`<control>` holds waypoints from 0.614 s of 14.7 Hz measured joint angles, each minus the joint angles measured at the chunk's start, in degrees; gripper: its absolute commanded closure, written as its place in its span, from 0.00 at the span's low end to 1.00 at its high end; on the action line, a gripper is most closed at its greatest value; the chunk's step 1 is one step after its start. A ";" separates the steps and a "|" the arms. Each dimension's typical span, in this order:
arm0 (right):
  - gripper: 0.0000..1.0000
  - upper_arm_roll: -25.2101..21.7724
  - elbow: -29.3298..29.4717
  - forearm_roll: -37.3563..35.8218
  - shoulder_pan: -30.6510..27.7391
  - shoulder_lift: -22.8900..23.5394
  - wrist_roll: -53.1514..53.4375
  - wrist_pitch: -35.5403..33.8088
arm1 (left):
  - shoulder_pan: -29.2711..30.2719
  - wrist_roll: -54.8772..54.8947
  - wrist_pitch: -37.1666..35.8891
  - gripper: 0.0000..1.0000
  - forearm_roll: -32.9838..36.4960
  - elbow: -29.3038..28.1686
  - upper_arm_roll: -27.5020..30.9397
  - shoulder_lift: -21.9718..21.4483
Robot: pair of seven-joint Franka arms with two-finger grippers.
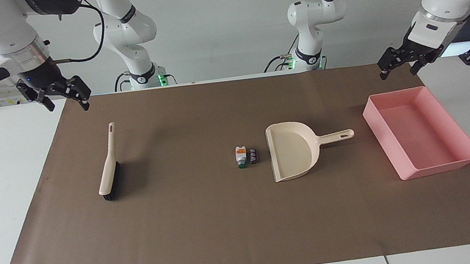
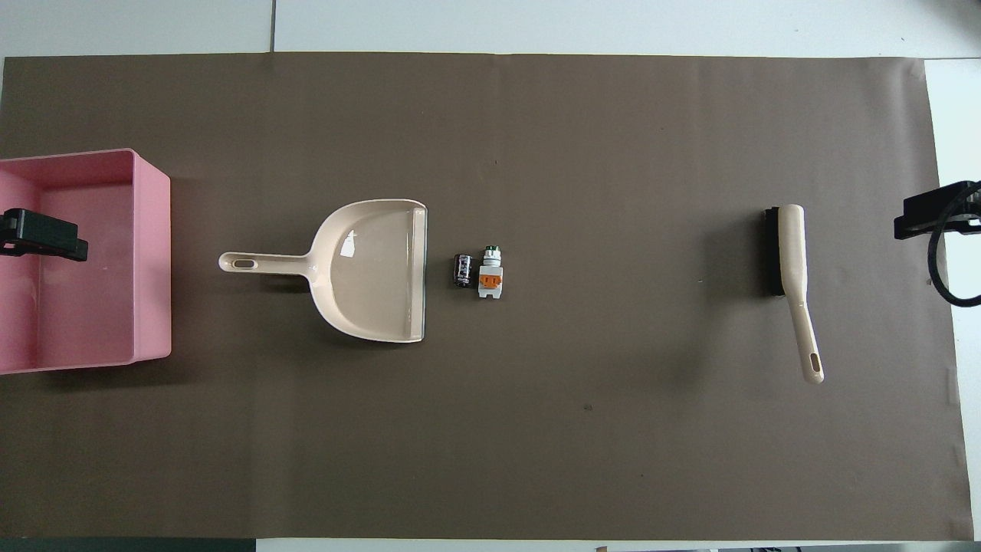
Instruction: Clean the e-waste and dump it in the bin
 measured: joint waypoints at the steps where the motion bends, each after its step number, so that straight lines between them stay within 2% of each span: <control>1: 0.00 0.00 -0.26 0.00 0.00 -0.01 0.00 0.00 | -0.11 3.72 0.19 0.01 0.00 -0.10 -0.12 0.00; 4: 0.00 0.01 -4.63 0.00 0.13 -1.30 0.00 3.49 | -2.36 13.65 1.64 0.01 0.00 -1.03 -0.52 0.12; 6: 0.00 0.01 -11.33 0.00 0.27 -3.60 0.00 9.24 | -5.09 22.26 6.44 0.01 0.00 -2.99 -0.75 0.43; 9: 0.00 0.01 -22.11 0.00 0.40 -6.99 0.00 16.04 | -8.28 40.90 11.20 0.02 0.02 -6.89 -0.95 1.33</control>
